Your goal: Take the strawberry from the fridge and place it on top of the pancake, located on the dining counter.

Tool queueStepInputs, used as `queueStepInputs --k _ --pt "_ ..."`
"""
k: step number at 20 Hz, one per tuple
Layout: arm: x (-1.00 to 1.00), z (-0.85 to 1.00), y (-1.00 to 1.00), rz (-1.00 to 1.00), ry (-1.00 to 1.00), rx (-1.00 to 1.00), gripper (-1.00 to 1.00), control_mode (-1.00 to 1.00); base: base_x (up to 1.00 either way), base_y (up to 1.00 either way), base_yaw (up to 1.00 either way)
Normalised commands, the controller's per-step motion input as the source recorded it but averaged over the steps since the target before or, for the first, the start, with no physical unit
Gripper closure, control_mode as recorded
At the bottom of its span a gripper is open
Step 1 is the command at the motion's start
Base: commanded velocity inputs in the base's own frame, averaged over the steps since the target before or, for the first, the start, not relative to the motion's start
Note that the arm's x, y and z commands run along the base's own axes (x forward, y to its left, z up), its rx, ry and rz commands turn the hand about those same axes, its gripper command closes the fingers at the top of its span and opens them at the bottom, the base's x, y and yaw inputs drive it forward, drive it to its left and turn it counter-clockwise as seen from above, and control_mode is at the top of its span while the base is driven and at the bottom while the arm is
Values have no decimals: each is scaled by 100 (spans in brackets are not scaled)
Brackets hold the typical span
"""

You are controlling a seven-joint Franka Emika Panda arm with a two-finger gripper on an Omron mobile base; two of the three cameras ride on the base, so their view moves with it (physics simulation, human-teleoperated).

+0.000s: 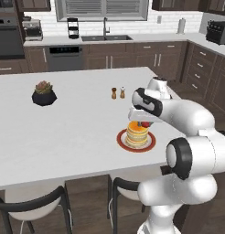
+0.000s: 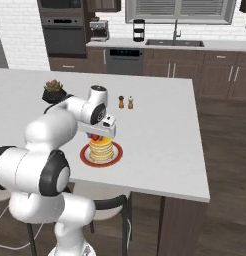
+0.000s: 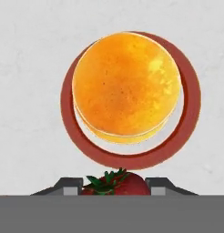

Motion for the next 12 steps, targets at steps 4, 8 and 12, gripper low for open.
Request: queueStepInputs --k 4,8,12 --pt "65 -36 0 0 1 0 100 -100 0 0 0" --pt "62 -31 0 0 3 0 100 -100 0 0 0" --pt "53 -27 0 0 5 0 100 -100 0 0 0"
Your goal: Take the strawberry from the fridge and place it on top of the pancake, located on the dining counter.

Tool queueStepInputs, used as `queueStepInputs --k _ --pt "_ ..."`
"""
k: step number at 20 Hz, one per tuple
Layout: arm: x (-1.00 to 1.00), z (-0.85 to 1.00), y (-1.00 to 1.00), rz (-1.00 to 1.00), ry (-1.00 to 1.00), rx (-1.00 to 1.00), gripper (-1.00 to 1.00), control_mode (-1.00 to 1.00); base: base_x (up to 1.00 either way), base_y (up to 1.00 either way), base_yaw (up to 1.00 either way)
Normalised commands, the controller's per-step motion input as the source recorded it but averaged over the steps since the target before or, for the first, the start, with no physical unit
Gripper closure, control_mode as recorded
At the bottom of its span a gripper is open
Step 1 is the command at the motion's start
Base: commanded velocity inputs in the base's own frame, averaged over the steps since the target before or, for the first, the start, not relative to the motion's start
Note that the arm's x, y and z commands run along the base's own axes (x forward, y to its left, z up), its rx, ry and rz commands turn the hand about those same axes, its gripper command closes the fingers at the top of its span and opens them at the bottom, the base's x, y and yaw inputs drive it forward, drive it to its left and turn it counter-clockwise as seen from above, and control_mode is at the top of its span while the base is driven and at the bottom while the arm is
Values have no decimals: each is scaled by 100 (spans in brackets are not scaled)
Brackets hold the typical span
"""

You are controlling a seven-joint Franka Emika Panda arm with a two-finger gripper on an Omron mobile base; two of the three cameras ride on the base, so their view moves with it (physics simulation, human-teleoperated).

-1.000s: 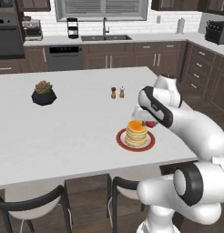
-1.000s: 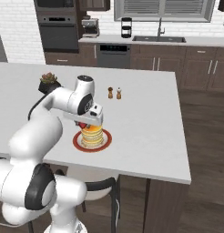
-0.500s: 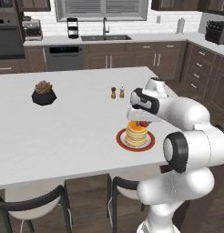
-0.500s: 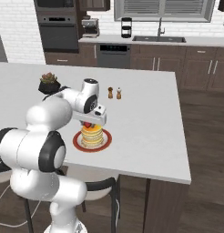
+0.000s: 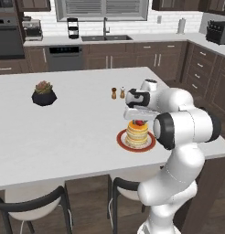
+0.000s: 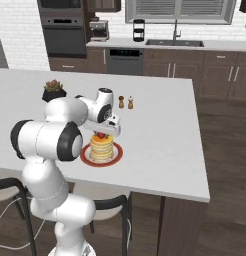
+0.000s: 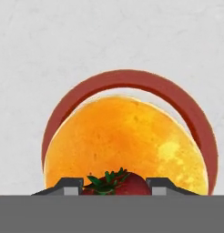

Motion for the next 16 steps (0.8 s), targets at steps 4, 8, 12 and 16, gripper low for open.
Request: queueStepInputs --k 4,8,12,16 --pt "18 -25 0 0 1 0 100 -100 0 0 0" --pt "0 -23 0 0 0 0 100 -100 0 0 0" --pt "-59 -42 3 0 0 -1 100 -100 0 0 0" --pt "-34 -49 8 0 0 -4 100 -100 0 0 0"
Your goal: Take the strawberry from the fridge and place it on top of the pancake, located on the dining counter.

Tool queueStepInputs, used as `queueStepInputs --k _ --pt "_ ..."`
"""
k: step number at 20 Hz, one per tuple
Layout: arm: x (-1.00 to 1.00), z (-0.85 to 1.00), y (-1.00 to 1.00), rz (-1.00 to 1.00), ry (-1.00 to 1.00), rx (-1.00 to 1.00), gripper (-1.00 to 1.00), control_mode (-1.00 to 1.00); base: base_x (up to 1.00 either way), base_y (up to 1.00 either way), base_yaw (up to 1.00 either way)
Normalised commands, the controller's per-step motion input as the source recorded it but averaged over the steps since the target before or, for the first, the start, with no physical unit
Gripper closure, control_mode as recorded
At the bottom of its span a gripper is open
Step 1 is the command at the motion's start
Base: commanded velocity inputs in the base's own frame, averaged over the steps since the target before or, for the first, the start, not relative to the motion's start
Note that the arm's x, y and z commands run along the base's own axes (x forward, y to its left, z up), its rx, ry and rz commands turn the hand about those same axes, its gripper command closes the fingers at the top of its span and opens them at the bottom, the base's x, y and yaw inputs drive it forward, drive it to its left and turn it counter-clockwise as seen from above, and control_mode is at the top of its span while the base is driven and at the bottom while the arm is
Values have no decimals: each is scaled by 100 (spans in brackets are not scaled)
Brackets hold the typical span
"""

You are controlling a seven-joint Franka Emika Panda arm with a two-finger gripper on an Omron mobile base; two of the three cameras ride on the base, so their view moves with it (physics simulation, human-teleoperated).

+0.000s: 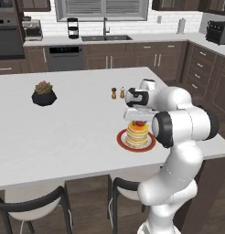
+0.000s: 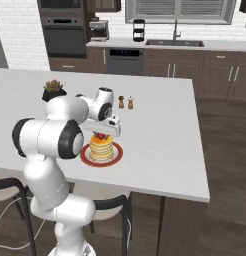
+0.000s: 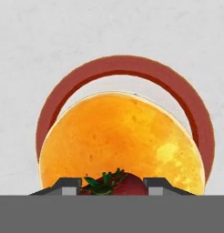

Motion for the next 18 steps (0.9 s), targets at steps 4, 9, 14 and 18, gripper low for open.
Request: queueStepInputs --k 4,9,14,18 --pt "0 -41 16 0 0 -2 100 -100 0 0 0" --pt "-18 -26 3 0 -4 0 -100 -100 0 0 0" --pt "-28 0 0 0 -2 0 -100 -100 0 0 0" --pt "-21 25 0 0 0 0 -100 -100 0 0 0"
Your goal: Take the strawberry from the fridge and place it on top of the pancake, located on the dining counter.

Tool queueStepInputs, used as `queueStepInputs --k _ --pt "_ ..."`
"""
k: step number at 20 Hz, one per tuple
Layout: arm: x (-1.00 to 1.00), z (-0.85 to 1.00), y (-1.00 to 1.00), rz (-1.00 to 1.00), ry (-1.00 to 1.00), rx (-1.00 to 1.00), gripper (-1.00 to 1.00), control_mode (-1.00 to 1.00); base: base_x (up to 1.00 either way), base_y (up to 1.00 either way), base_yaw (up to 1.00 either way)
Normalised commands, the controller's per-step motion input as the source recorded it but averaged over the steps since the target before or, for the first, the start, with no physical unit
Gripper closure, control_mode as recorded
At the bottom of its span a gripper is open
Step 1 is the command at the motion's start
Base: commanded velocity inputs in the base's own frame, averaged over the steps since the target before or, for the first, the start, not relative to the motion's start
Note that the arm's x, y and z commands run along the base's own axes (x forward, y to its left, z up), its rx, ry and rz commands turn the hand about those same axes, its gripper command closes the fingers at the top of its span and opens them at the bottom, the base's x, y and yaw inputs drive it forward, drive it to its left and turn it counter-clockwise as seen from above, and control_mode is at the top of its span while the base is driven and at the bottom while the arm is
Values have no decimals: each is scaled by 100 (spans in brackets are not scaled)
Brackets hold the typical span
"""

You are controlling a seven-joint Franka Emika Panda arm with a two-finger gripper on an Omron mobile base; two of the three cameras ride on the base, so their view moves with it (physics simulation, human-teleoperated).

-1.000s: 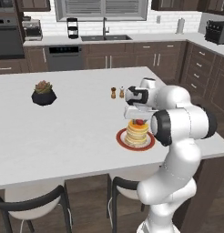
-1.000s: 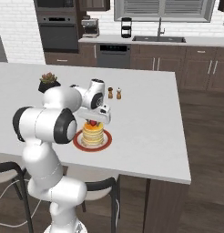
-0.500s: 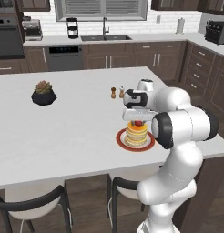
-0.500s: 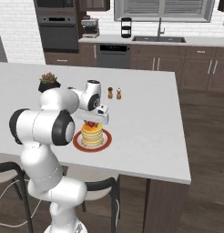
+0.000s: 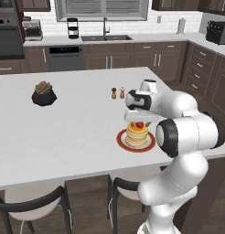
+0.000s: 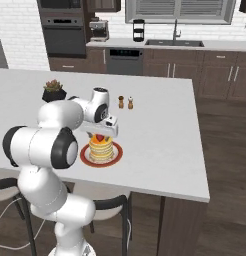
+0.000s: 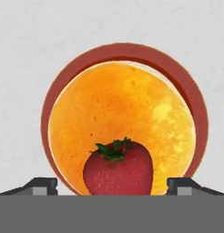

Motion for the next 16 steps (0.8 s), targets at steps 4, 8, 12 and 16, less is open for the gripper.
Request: queueStepInputs --k 4,8,12,16 --pt "-15 30 0 0 0 0 -100 -100 0 0 0" --pt "-28 6 -8 0 0 0 -100 -100 0 0 0" --pt "-38 -1 -33 0 -1 2 -100 -100 0 0 0" --pt "-25 0 -21 0 -6 4 -100 -100 0 0 0"
